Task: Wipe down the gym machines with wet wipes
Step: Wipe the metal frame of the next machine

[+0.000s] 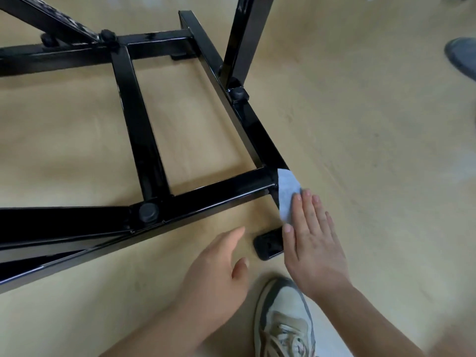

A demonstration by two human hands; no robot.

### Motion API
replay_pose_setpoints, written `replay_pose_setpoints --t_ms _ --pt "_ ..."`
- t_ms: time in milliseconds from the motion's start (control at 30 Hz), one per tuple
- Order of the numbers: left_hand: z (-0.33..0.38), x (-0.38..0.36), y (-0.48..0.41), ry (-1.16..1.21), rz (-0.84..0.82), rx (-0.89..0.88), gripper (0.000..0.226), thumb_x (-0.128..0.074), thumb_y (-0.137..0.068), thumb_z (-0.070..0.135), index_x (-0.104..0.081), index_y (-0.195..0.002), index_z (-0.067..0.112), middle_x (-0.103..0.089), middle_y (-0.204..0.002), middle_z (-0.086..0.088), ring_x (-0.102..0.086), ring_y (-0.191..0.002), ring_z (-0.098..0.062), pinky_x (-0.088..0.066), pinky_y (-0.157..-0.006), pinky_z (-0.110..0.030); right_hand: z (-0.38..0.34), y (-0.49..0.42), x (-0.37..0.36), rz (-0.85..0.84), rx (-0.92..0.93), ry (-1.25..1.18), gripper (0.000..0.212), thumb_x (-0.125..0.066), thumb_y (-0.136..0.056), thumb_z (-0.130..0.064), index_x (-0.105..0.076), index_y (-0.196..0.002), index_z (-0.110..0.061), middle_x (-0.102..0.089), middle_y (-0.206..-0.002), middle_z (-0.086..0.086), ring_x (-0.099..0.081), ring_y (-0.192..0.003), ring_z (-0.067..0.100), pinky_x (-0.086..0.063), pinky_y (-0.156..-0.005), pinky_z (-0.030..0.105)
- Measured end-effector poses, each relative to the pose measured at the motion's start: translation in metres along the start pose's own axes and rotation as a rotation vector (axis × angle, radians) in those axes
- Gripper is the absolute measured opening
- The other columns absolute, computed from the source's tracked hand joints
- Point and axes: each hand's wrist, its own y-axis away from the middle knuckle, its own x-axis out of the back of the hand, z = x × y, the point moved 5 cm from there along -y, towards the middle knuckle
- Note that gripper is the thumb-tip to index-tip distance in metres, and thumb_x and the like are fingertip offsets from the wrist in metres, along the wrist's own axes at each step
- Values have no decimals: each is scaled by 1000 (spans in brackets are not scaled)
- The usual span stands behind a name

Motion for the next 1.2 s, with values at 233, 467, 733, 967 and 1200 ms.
replay_pose_setpoints --t_ms 233,467,733,967,1200 --pt "-8 12 6 -10 -53 52 57 -53 -104 30 -32 -157 39 -41 -154 20 -57 -128 -14 -40 -107 -19 0 -58 17 -59 -106 -117 68 -5 -107 -51 6 -165 -18 6 -174 -1 2 -160 14 -2 -128 34" --pt "-3 1 13 -3 -94 8 56 -55 -103 28 -36 -156 37 -45 -153 16 -40 -141 0 -32 -112 -17 -4 -39 7 -27 -60 26 64 -7 -107 -46 14 -164 -26 16 -172 -3 11 -159 21 -6 -130 40" --pt "-2 -18 4 65 -151 -3 58 -58 -99 25 -40 -154 32 -49 -154 11 -44 -142 -7 -38 -118 -35 5 5 14 -170 -74 59 64 -7 -109 -46 16 -163 -20 23 -170 0 22 -156 16 10 -128 38" --pt "-21 -19 -15 166 -145 84 46 -57 -101 25 -49 -145 36 -59 -139 13 -53 -130 -1 -45 -111 -29 -42 -82 24 -160 59 -9 65 -9 -109 -47 -1 -165 -13 18 -172 -1 21 -156 13 10 -128 38" --pt "-28 -16 -9 122 -142 87 52 -54 -102 27 -42 -152 34 -53 -149 12 -49 -136 -2 -43 -115 -33 -53 -107 15 -67 85 87 62 -2 -108 -49 13 -163 -26 22 -170 -8 21 -156 11 9 -128 38"
